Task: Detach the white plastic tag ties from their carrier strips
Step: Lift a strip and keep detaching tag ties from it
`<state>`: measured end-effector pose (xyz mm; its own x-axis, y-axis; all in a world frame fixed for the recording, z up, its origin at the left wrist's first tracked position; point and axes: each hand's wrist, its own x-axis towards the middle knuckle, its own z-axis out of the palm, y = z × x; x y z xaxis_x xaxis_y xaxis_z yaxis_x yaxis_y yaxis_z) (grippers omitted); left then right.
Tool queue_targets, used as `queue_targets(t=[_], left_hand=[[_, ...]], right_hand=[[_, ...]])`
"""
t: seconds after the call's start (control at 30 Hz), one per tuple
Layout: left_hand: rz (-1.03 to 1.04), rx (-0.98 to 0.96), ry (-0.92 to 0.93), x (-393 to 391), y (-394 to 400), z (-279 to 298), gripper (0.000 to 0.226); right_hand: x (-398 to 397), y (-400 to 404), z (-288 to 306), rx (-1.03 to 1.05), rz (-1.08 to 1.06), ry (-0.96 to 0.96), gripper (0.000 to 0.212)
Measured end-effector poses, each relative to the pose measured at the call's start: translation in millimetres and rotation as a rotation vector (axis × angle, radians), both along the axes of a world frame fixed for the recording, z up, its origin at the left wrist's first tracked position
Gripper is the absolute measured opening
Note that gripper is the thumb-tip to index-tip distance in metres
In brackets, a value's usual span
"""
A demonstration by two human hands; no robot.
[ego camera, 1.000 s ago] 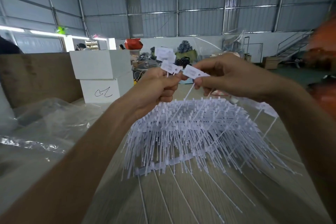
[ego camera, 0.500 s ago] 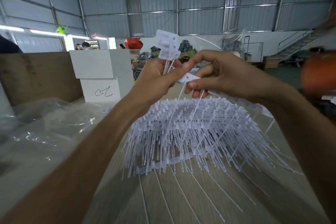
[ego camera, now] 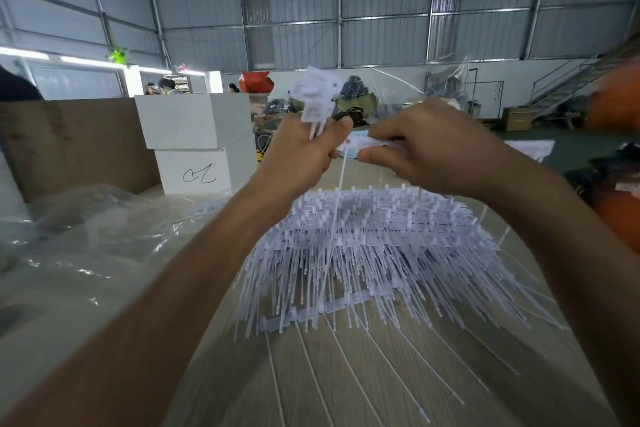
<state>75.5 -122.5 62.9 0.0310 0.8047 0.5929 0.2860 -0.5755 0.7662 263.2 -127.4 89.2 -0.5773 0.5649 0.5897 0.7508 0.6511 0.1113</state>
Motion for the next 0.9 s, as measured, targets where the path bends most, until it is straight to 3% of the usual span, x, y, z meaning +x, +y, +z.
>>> queue_targets(t=[0.17, 0.3, 0.43, 0.67, 0.77, 0.9], left_hand=[[-0.121, -0.212, -0.160, 4.5, -1.8, 0.7, 0.042], [-0.230, -0.182, -0.088, -0.3, -2.1, 3.3, 0.047], [-0.251, -0.122, -0.011, -3.4, -2.6, 3.1, 0.026], [-0.324, -0.092, -0.018, -10.3, -4.1, 5.0, 0.012], [-0.290, -0.072, 0.053, -9.3, -3.2, 2.5, 0.027], [-0.256, -0.093, 0.059, -12.5, -1.8, 1.4, 0.029]], right_hand=[[-4.2, -10.8, 3.9, 0.171, -0.117, -0.053, 0.038], [-4.9, -15.4, 6.4, 0.217, -0.149, -0.022, 0.034], [-8.1, -18.3, 7.4, 0.216, -0.167, 0.006, 0.031], [-4.7, -15.7, 7.4, 0.256, -0.214, -0.017, 0.032], [-3.5, -13.6, 7.9, 0.288, -0.204, -0.001, 0.033], [-4.1, -13.1, 7.2, 0.283, -0.159, 0.035, 0.032]])
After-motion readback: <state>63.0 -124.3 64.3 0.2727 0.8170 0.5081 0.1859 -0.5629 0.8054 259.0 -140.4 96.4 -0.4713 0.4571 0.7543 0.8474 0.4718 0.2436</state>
